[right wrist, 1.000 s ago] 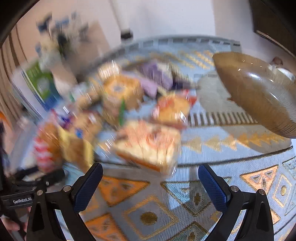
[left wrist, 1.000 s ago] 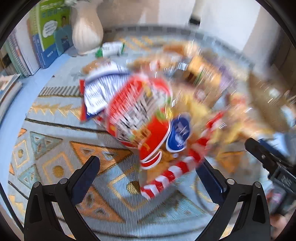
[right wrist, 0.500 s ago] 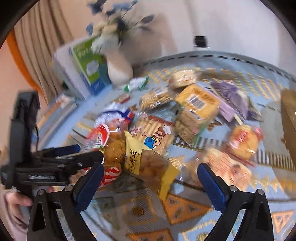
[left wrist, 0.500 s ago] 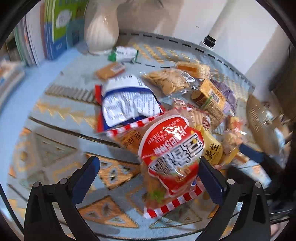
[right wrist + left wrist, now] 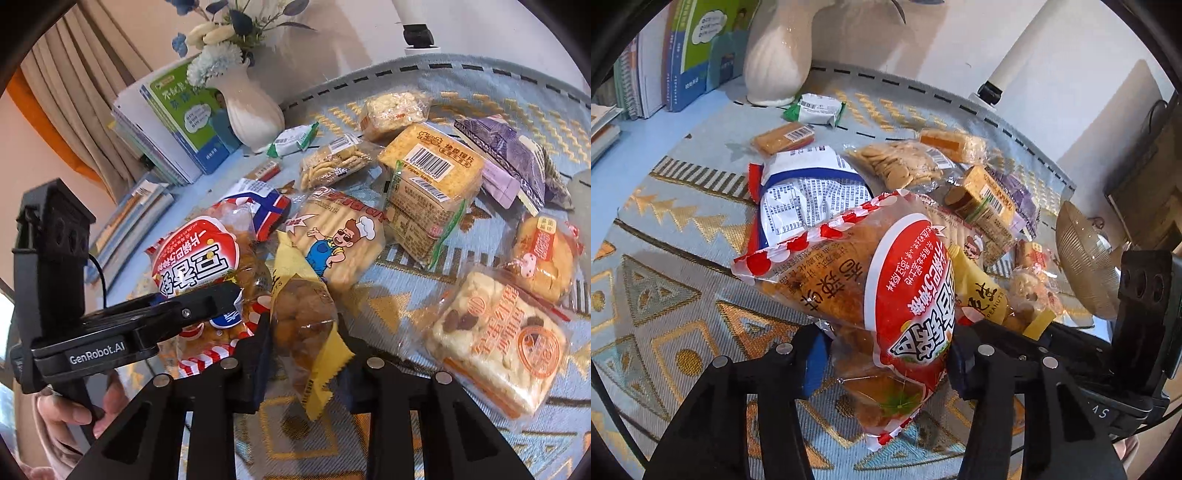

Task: Organize snacks
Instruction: 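Grasp the red-and-white bread bag with the left gripper while the right grasps the yellow-tagged snack bag, then carry both bags to the glass bowl and open both grippers to drop them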

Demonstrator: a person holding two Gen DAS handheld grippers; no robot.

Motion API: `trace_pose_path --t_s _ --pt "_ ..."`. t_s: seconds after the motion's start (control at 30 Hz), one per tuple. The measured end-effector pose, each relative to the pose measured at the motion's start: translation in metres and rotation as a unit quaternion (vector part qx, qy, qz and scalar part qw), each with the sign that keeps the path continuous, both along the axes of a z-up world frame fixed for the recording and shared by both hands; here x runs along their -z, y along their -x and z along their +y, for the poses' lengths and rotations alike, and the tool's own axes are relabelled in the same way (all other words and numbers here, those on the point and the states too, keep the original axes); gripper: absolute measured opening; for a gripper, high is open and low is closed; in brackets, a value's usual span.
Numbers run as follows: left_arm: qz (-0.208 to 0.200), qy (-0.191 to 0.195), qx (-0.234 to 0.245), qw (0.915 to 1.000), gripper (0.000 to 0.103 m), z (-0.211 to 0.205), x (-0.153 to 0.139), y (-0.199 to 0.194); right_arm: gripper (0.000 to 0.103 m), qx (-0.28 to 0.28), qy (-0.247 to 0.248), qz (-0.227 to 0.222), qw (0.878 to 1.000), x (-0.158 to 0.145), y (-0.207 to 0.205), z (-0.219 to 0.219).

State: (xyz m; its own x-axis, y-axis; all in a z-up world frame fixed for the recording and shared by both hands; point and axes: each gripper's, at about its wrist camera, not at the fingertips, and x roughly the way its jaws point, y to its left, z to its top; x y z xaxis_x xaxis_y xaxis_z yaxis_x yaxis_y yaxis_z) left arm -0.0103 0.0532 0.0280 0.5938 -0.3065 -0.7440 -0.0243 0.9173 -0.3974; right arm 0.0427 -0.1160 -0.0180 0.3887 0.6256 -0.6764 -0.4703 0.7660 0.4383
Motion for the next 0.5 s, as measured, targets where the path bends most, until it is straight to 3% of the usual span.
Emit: trace_pose_path --t_s 0.1,0.23,0.5 --pt "-0.010 -0.026 -0.009 0.9996 0.049 0.002 -0.010 0.003 0.028 0.002 -0.024 0.005 1.000 -0.003 0.004 -0.007" --pt "-0.016 -0.032 -0.016 0.9992 0.049 0.006 -0.020 0.007 0.028 0.017 -0.081 0.017 0.996 -0.003 0.008 -0.024" --pt "-0.014 -0.035 -0.022 0.9991 0.049 -0.005 -0.045 0.004 0.028 0.037 -0.105 0.004 0.994 -0.020 0.016 -0.045"
